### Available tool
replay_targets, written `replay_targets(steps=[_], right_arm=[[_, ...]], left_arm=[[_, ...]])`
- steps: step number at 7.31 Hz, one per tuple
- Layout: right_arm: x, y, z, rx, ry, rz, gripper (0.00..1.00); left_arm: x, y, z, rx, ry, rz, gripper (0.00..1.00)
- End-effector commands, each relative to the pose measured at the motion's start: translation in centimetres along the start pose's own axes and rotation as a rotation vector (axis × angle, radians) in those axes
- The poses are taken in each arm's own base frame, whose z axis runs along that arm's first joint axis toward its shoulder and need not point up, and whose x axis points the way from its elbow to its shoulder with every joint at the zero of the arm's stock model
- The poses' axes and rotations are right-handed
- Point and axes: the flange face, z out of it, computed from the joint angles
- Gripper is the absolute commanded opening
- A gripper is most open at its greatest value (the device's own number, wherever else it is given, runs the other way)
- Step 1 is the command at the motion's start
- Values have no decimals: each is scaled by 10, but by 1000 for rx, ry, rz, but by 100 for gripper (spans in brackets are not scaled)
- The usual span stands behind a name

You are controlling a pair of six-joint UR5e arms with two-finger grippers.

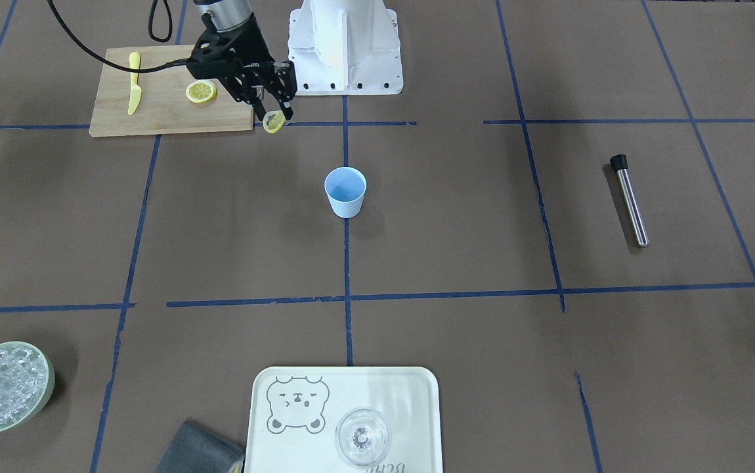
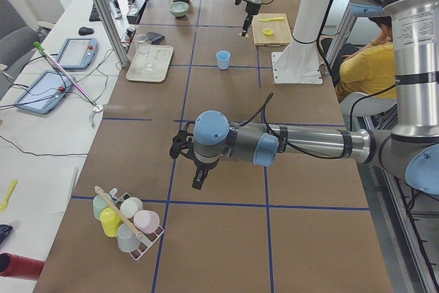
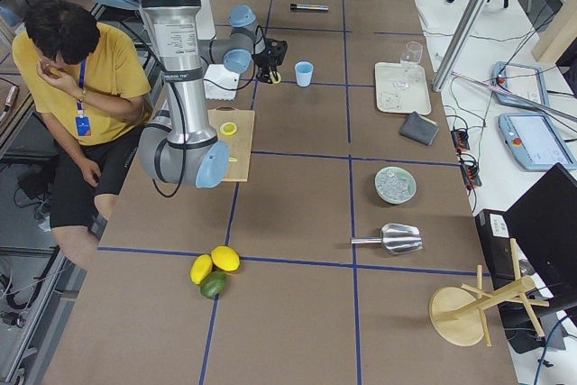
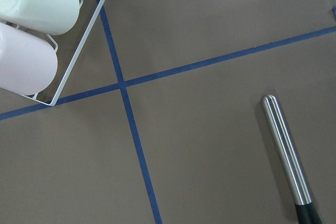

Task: Squeeze lemon into cup
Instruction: 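Lift the lemon slice and carry it over the blue cup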

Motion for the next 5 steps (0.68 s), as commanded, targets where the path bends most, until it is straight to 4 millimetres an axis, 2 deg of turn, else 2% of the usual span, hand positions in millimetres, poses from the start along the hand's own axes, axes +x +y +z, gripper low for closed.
replay_targets(steps=[1, 2, 3, 5], right_arm=[[-66, -28, 25, 50, -5, 70, 60], [-90, -38, 40, 60, 2, 81, 60], [-106, -37, 55, 61, 16, 84, 60], [-113, -38, 64, 63, 22, 83, 60]], left_arm=[[0, 2, 1, -2, 1, -2, 100], [0, 1, 1, -1, 1, 0, 100], [0, 1, 1, -1, 0, 0, 100], [0, 1, 0, 0, 1, 1, 100]])
